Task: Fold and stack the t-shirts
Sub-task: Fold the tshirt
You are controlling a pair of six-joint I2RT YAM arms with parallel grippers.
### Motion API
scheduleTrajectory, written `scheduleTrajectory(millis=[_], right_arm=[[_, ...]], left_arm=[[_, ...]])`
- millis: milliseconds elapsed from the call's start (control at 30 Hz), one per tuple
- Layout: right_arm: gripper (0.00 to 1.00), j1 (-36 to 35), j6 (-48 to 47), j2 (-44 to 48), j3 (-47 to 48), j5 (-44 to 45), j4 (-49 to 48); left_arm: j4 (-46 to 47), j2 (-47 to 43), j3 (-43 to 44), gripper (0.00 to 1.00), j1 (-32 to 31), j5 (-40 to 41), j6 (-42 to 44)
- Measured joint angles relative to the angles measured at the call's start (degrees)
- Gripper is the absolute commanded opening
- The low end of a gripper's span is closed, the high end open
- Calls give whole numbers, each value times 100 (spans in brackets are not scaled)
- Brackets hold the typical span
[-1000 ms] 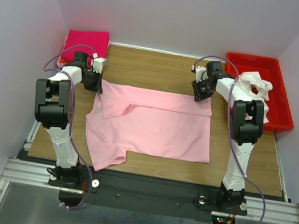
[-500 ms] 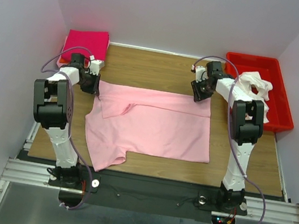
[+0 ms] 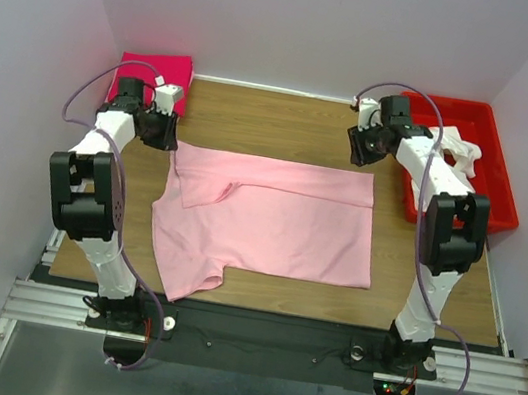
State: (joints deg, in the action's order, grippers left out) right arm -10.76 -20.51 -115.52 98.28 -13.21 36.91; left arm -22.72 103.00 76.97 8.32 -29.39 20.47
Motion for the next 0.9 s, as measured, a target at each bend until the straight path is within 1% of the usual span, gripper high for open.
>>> scheduleTrajectory(millis=[100, 200, 300, 467, 600, 667, 833, 900], right_arm=[[38, 20, 9, 162, -212, 48, -61], [38, 33, 37, 131, -498, 136, -76], [37, 39, 37, -55, -656, 234, -17], [37, 120, 46, -584, -625, 328, -68], [36, 210, 81, -848, -234, 411, -133], [37, 243, 83, -951, -55, 448, -125], [37, 310, 107, -1515, 796, 542, -164], [38, 321, 129, -1751, 1178, 553, -197]], left_arm=[[133, 13, 92, 31, -42, -68, -70], [184, 109, 92, 31, -94, -107, -153], [258, 315, 90, 31, -170, -111, -188], [350, 680, 15, 30, -306, -39, -192], [476, 1038, 26, 29, -374, 68, -216], [490, 1226, 184, 29, -374, 33, -284], [555, 1897, 1145, 28, -374, 72, -369], [544, 2162, 1563, 32, -376, 81, -374]])
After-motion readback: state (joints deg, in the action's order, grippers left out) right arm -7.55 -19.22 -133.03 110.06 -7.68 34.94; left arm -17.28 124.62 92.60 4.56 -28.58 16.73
